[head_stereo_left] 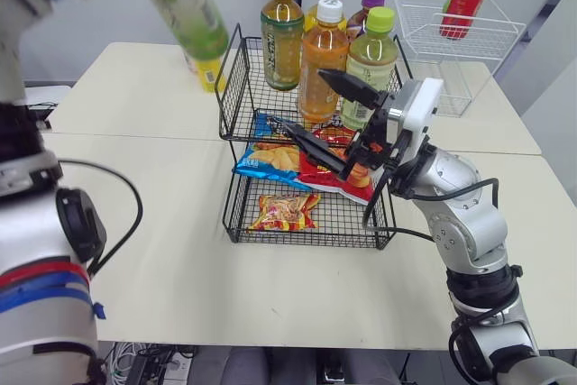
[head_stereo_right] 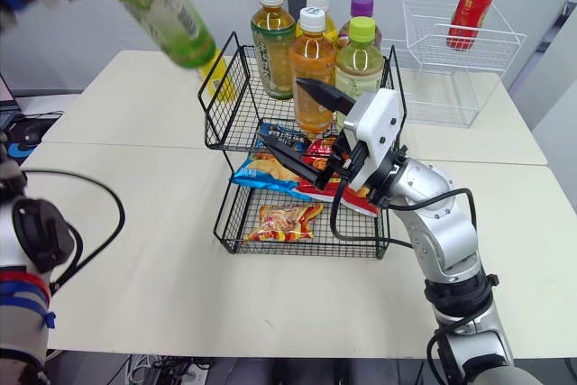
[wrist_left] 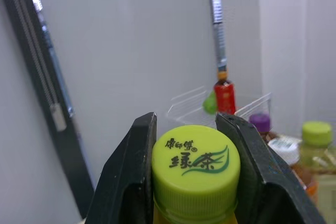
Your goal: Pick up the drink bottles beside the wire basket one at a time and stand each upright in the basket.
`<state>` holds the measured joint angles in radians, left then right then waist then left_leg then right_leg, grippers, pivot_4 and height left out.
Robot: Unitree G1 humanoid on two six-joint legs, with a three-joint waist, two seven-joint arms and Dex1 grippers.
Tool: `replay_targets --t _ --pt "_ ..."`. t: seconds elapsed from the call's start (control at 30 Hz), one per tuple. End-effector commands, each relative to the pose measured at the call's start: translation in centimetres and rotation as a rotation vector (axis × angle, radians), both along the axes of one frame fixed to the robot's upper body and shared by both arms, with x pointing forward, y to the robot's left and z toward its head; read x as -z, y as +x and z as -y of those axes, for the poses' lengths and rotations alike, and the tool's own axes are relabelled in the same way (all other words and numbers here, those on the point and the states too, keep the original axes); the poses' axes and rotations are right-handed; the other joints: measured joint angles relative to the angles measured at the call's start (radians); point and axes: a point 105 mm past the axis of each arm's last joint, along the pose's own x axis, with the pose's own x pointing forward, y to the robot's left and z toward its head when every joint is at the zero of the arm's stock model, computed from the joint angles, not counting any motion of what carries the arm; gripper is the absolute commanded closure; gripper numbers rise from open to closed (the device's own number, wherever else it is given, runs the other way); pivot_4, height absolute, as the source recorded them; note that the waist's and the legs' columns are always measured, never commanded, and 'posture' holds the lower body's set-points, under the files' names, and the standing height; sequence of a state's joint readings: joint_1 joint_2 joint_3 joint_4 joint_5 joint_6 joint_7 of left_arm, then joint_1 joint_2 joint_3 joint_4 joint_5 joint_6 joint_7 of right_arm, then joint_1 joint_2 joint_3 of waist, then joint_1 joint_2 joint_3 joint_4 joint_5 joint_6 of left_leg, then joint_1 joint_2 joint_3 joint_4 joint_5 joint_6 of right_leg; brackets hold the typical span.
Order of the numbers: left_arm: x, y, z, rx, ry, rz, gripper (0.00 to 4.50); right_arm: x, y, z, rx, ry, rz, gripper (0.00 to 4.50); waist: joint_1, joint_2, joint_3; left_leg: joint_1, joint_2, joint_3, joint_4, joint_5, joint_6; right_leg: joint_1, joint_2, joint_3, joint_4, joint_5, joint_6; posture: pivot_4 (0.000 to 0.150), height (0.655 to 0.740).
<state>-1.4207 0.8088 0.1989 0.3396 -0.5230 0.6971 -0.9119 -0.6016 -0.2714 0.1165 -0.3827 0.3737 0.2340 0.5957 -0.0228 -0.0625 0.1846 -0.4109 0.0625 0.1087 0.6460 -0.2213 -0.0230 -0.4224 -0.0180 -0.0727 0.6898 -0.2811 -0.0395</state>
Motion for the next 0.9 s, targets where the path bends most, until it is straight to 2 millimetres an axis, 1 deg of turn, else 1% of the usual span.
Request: replay_targets --t 0.03,0.23,0.3,0.4,0.5,0.57,0.67,0.73,0.8,0.83,0.9 --pt "-0.6 -0.3 1.5 0.061 0.022 0.009 3.12 -1.4 -0.5 0.8 0.037 0.049 0.078 0.00 -0.001 0.000 0.000 0.001 0.000 0.000 0.000 0.000 0.000 0.000 0.000 0.000 0.001 0.000 0.000 0.150 0.7400" --pt "2.5 2.2 4.5 0.095 0.082 -0.095 3.12 -1.6 -0.7 1.3 0.085 0.074 0.100 0.00 -0.003 0.000 0.000 0.002 0.000 0.001 0.001 0.001 -0.001 0.000 0.000 0.001 0.005 0.000 0.000 0.150 0.7400" --pt "3.5 2.7 5.0 0.098 0.094 -0.120 3.12 -1.6 -0.8 1.5 0.095 0.078 0.102 0.00 -0.006 0.000 0.000 0.002 0.000 0.001 0.001 0.001 -0.001 0.000 0.000 0.002 0.005 0.000 0.000 0.150 0.7400" --pt "5.1 3.6 5.4 0.081 0.119 -0.156 3.12 -1.7 -0.9 1.7 0.109 0.086 0.107 0.00 -0.010 0.001 0.000 0.002 0.000 0.003 0.001 0.001 -0.001 -0.002 0.000 0.004 0.006 0.001 -0.003 0.150 0.7400" --pt "6.1 4.2 5.5 0.070 0.127 -0.186 3.12 -1.9 -1.0 1.9 0.123 0.094 0.114 0.00 -0.010 0.001 0.001 0.002 0.000 0.003 0.001 0.001 -0.001 -0.002 0.001 0.004 0.007 0.002 -0.005 0.150 0.7400" --pt "7.0 4.7 5.5 0.053 0.143 -0.203 3.12 -2.4 -1.1 2.2 0.136 0.113 0.134 0.00 -0.008 0.001 0.001 0.002 0.000 0.003 0.001 0.001 -0.001 -0.002 0.001 0.004 0.007 0.002 -0.005 0.150 0.7400" --pt "7.7 5.0 5.5 0.053 0.153 -0.217 3.12 -2.7 -1.1 2.4 0.143 0.125 0.146 0.00 -0.006 0.001 0.001 0.002 0.000 0.003 0.001 0.001 -0.001 -0.002 0.000 0.004 0.007 0.002 -0.005 0.150 0.7400" --pt "7.9 5.1 5.4 0.059 0.148 -0.222 2.40 -2.7 -1.0 2.4 0.144 0.123 0.145 0.00 -0.006 0.001 0.000 0.002 0.000 0.003 0.001 0.001 -0.001 -0.002 0.000 0.004 0.007 0.002 -0.005 0.150 0.7400" --pt "7.8 5.2 5.2 0.054 0.137 -0.221 1.84 -2.6 -0.9 2.3 0.144 0.119 0.142 0.00 -0.007 0.001 0.000 0.002 0.000 0.003 0.001 0.001 -0.001 -0.002 0.000 0.004 0.007 0.002 -0.005 0.150 0.7400" --pt "7.6 5.2 5.0 0.051 0.128 -0.219 1.45 -2.5 -0.9 2.3 0.143 0.118 0.140 0.00 -0.007 0.001 0.000 0.003 0.000 0.003 0.001 0.001 -0.001 -0.002 0.000 0.004 0.007 0.002 -0.005 0.150 0.7400" --pt "7.3 5.2 4.6 0.043 0.109 -0.215 0.96 -2.5 -0.9 2.3 0.143 0.117 0.137 0.00 -0.007 0.001 0.000 0.003 0.000 0.003 0.001 0.001 -0.001 -0.002 0.000 0.004 0.007 0.002 -0.005 0.150 0.7400"
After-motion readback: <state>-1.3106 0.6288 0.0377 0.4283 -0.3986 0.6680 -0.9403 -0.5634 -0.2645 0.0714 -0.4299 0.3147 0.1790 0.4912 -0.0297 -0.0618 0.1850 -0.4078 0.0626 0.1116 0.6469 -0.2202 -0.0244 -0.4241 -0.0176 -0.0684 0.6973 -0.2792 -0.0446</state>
